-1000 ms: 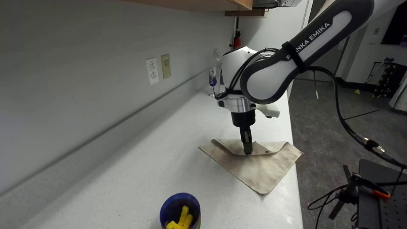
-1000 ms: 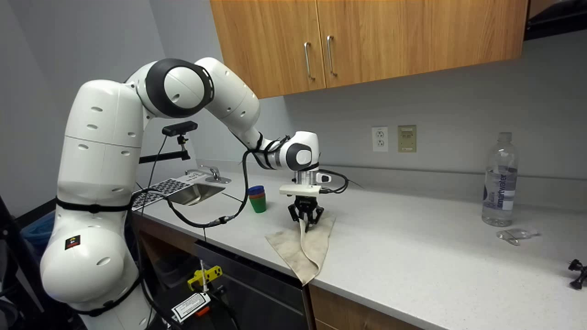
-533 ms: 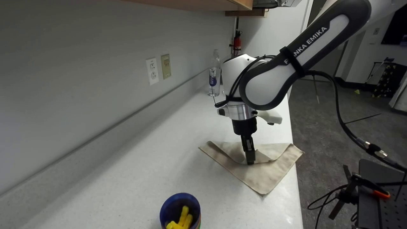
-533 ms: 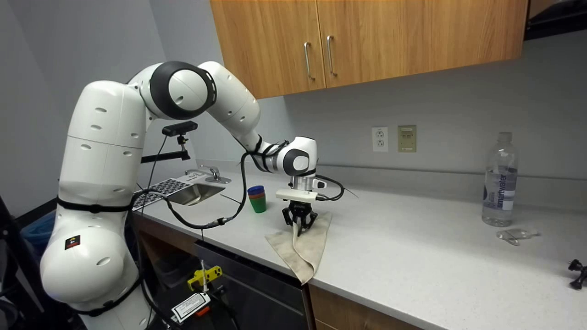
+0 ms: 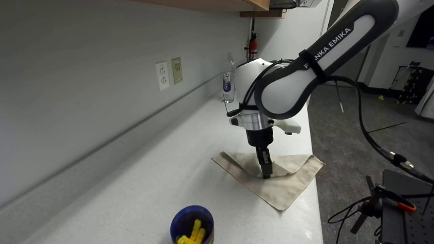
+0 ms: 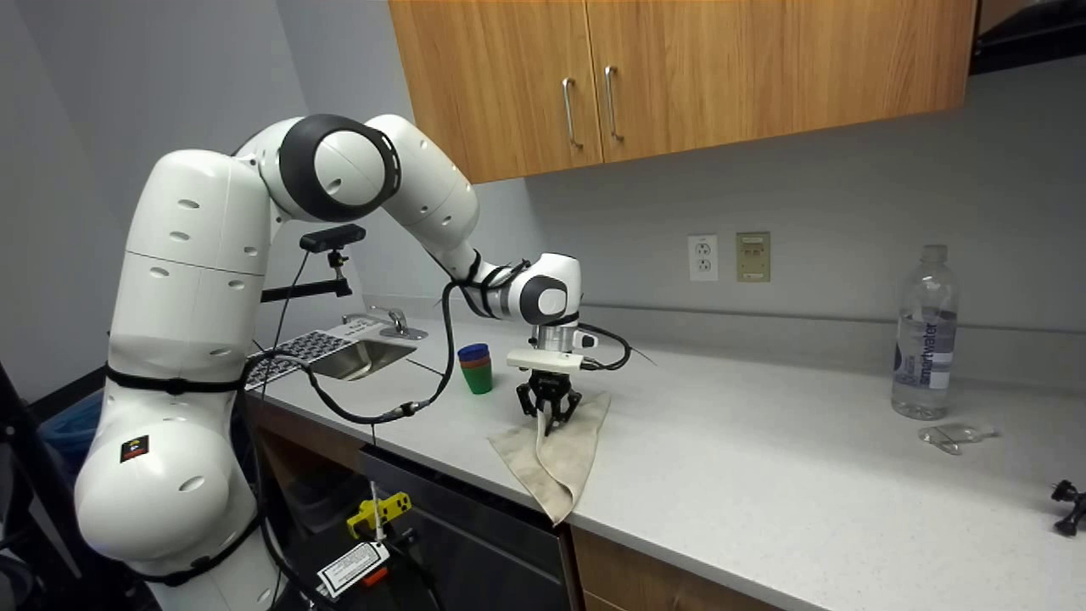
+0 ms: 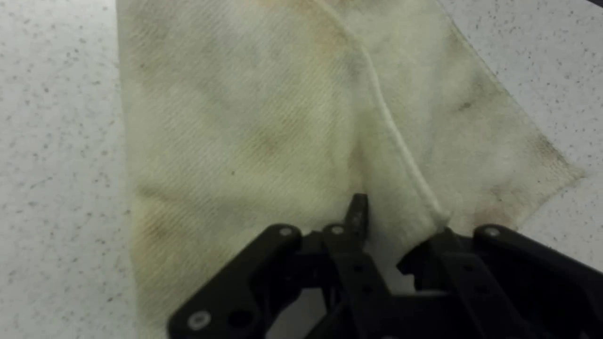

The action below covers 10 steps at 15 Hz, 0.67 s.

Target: Fold the white towel

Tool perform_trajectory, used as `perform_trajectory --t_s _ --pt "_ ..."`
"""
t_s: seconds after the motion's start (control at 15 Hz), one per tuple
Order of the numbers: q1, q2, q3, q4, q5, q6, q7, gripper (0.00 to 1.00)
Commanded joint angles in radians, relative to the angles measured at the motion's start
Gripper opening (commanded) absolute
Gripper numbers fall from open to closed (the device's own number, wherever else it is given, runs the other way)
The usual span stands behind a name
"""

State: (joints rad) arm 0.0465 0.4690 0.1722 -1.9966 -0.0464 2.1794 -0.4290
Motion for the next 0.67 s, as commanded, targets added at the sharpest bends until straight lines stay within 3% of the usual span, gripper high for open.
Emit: perform_trajectory --t_s 0.0,0.33,0.6 --pt "0.022 -0.045 -0.003 -0.035 -0.04 0.006 0.007 0.03" --pt "0.09 -0.085 -0.035 -0.06 -0.226 0.022 0.114 0.03" --pt "0.09 -0.104 -0.004 -0.074 -0.193 -0.014 0.103 0.03"
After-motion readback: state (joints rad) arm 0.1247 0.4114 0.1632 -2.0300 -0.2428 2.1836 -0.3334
